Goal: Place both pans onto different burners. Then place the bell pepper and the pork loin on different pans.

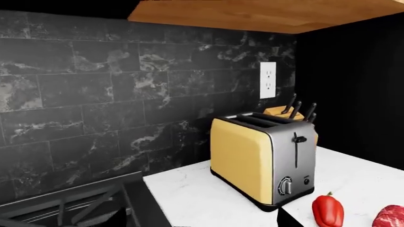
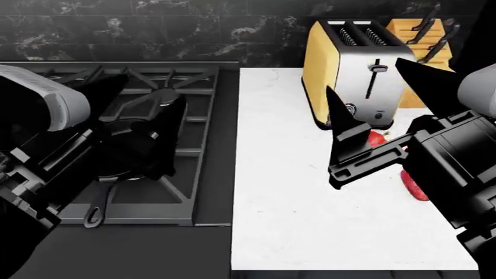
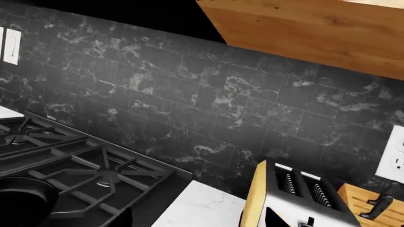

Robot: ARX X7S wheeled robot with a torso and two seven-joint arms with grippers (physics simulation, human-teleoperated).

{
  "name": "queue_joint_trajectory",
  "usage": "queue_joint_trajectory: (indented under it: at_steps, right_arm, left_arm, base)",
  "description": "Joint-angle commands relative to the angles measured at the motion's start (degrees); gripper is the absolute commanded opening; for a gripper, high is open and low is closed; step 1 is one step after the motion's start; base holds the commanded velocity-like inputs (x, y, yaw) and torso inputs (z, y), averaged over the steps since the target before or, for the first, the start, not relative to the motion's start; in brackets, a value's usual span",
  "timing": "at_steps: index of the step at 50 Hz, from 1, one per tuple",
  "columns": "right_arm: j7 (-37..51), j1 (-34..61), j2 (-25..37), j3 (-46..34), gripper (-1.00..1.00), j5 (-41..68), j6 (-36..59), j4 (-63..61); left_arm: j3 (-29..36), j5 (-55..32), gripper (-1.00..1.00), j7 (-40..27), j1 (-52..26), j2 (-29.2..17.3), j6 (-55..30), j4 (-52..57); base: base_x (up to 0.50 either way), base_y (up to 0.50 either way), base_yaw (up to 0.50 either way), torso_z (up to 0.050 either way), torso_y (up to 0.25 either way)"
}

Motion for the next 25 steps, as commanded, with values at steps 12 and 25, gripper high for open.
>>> queue_joint_trajectory:
  at_steps: [12,25]
  right_arm:
    - [0.95,-0.28,0.89,0.98,1.00,1.18,-1.06,-1.25]
    - [0.85,-0.08,0.21,-0.09,1.00,1.11,-0.56,-0.80]
  left_arm:
    - [1.46,0.05,1.00,0.73,-0.47,1.00,0.05,-0.49]
    - [1.99,1.51,1.00,2.19,0.37,1.77,0.88,-1.93]
  base:
    - [0.00,-0.50,0.00,0.000,0.000]
    - [0.00,-0.50,0.00,0.000,0.000]
